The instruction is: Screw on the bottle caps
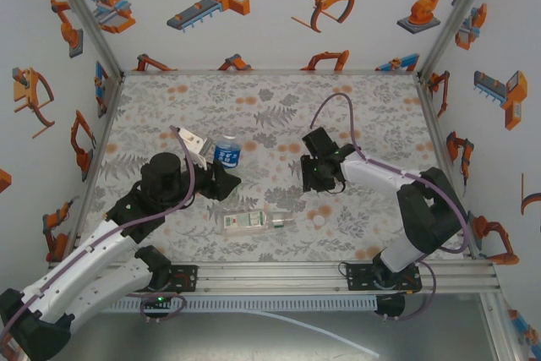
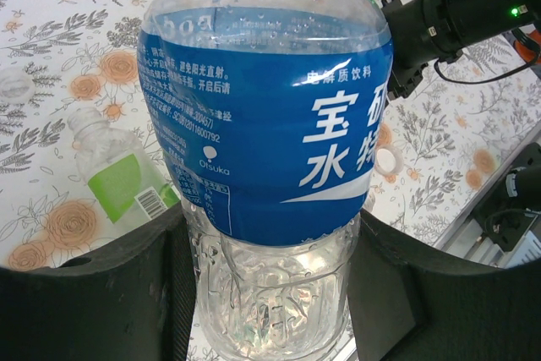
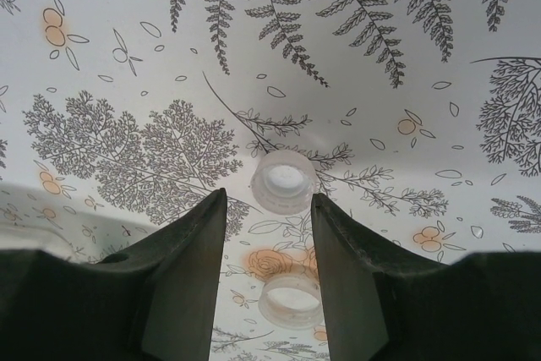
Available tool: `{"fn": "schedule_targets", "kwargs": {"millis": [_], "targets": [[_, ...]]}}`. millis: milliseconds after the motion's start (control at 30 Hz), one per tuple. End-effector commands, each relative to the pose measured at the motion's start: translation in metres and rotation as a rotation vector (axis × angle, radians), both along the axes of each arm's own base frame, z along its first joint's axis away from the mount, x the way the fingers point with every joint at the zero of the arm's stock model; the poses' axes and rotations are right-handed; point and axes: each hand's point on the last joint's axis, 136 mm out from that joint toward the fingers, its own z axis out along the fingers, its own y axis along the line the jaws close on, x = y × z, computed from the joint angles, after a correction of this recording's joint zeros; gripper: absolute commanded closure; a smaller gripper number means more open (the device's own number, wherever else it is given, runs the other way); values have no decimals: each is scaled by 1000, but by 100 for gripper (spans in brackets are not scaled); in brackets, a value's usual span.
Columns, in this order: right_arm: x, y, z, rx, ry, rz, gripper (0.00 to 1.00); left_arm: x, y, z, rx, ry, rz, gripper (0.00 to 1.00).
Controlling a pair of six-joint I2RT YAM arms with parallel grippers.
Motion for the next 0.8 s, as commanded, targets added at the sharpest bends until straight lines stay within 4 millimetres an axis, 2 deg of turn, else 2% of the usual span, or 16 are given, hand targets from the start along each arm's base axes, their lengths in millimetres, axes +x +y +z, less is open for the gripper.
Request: {"fn": "schedule_targets", "kwargs": {"millis": [0,767], "targets": [[5,7,6,12,-9,-2,56,-2,-6,26,-56,-38,-23,100],[0,3,-7,-39,18,0,56,-2,-5,24,-50,-36,-19,100]]}}
